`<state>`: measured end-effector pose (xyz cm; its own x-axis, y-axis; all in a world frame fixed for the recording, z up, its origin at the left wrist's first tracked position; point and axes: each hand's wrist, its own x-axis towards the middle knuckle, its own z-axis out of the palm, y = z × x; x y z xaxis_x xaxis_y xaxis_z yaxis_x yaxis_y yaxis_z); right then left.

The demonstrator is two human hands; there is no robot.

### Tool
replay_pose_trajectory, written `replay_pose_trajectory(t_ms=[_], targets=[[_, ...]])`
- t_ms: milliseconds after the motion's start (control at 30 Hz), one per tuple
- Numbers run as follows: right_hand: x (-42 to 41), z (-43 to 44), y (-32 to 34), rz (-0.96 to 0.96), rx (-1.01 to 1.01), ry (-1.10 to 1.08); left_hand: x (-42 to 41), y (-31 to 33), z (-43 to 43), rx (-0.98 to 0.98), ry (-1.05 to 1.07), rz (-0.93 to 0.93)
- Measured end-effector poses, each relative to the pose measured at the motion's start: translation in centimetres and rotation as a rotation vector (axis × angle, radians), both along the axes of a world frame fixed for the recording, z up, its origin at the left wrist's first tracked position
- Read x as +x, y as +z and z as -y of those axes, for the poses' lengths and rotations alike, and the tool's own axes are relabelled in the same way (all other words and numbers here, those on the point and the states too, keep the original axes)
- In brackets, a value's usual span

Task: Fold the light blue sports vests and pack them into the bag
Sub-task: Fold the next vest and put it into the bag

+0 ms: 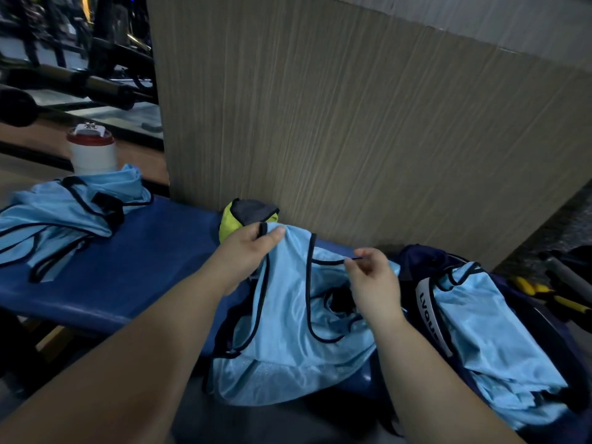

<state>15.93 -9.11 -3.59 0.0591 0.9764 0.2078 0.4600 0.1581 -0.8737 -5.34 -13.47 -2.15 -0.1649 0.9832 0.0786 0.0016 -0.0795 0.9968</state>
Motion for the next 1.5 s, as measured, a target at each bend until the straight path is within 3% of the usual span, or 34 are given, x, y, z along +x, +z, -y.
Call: replay_pose_trajectory(t_ms=[200, 367, 467, 567, 667, 833, 1000, 1100, 1167, 1267, 1333, 1500], targets=[[3.9, -1.0, -0.9, 0.44, -0.022, -0.306, 0.0, -0.3, -0.6, -0.035, 0.153, 0.104], [5.2, -1.3, -0.4, 0.532, -0.236, -0.277, -0.1, -0.3, -0.8, -0.015, 0.006, 0.309], [4.9, -1.4, 0.7, 0.41, -0.182, -0.118, 0.4, 0.0, -0.7, 0.012, -0.04, 0.449], [3.5, -0.5, 1.8, 0.178, -0.084, -0.001, 1.4, 0.3, -0.7, 0.003, -0.04, 0.408], [1.2, 0.6, 2.5, -0.009, -0.06, 0.106, 2.3, 0.1, -0.6, -0.046, -0.143, 0.24], [-1.7, 1.4, 2.6, -0.202, -0.153, 0.241, 3.5, -1.2, -0.1, 0.009, -0.218, -0.23], [-2.5, 1.6, 3.0, -0.543, -0.288, 0.35, 3.8, -1.5, -0.3, 0.061, -0.133, -0.343], [-2.2, 1.7, 3.3, -0.625, -0.279, 0.416, 3.7, -1.6, -0.5, 0.073, -0.055, -0.385], [-2.2, 1.6, 3.1, -0.593, -0.213, 0.4, 3.6, -1.4, -0.4, 0.072, -0.006, -0.312], [-2.1, 1.2, 2.2, -0.428, -0.117, 0.306, 3.4, -1.0, -0.3, 0.028, -0.069, 0.085], [-2.1, 1.2, 1.8, -0.349, -0.157, 0.323, 3.1, -0.5, -0.2, 0.019, -0.107, 0.288], [-2.0, 1.4, 0.6, -0.036, -0.272, 0.412, 2.9, -0.1, 0.0, 0.049, -0.179, 0.495]])
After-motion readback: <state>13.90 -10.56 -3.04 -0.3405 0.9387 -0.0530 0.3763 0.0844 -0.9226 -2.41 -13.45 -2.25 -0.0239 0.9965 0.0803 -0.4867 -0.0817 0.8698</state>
